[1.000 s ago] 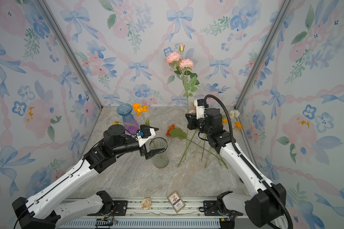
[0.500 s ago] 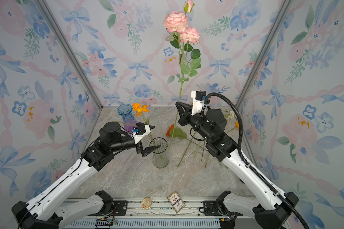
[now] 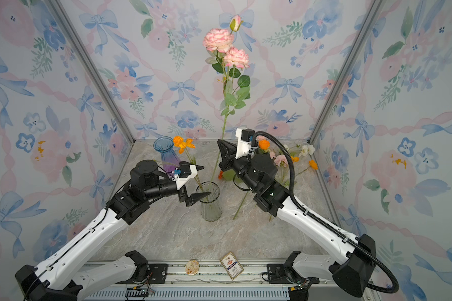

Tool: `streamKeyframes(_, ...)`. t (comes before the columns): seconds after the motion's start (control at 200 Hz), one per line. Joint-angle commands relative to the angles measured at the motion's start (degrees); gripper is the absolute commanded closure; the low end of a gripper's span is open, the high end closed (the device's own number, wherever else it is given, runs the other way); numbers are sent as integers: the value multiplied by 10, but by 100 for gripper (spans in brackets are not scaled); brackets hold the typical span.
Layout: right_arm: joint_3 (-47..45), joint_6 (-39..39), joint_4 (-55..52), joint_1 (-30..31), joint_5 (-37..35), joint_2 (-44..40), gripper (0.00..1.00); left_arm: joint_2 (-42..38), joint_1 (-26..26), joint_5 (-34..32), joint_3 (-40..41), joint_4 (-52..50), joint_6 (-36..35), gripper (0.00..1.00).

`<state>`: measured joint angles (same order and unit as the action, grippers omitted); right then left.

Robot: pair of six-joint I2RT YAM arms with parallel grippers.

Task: Arrange flowers in a vase
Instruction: Place the flower in the vase.

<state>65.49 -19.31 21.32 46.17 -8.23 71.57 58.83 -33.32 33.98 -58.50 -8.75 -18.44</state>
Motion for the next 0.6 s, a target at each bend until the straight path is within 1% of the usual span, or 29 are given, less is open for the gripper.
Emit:
streamKeyframes(0.0,-39,36,54,22,-28,11,100,1,4,18,2,1,-7,2)
streamKeyframes(0.1,-58,30,73,23,-35,18,100,1,4,17,3,1,-7,2)
streamKeyframes(0.345,-48,70,37,21,-54,23,100,3,6,23,1,1,-7,2)
streamKeyframes(0.5,-66,49,49,22,-35,24,100,4,8,26,2,1,-7,2)
streamKeyframes(0.59,-96,33,84,31,-31,30,100,2,7,24,2,1,-7,2)
